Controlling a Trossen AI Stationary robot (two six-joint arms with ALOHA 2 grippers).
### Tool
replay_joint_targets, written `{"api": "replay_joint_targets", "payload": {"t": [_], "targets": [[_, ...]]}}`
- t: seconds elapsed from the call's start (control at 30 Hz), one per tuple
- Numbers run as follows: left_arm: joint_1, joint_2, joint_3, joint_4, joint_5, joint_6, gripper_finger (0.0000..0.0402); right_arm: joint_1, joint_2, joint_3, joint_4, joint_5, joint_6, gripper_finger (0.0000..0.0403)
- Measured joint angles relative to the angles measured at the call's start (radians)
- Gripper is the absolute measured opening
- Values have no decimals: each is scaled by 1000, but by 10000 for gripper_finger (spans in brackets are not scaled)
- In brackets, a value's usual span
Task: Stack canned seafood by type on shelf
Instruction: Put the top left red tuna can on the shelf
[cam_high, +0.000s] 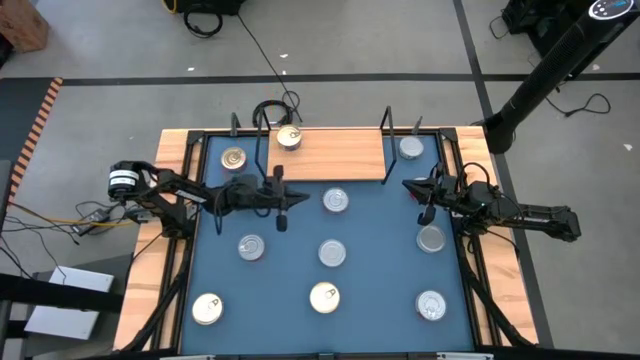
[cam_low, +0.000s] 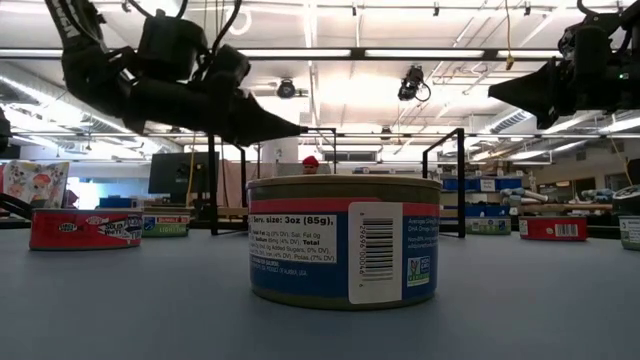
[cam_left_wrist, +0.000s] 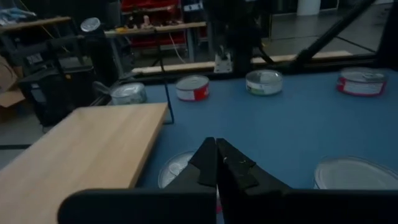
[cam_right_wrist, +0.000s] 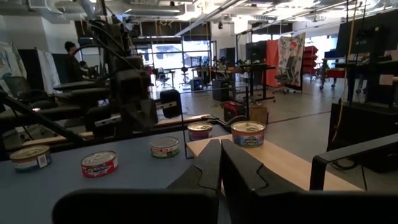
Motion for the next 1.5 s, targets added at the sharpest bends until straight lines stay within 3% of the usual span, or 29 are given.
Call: {"api": "replay_joint_targets", "payload": {"t": [0.53,1.1,1.5], "targets": [[1,0,-2,-2,0,7,3,1,0,0,84,-2,49,23],[1,0,-2,11,61,-4,2,35,33,0,174,-53,-53,5],[2,0,-2,4,61,-47,2,62,136,0,372,-214,-40,15]]}}
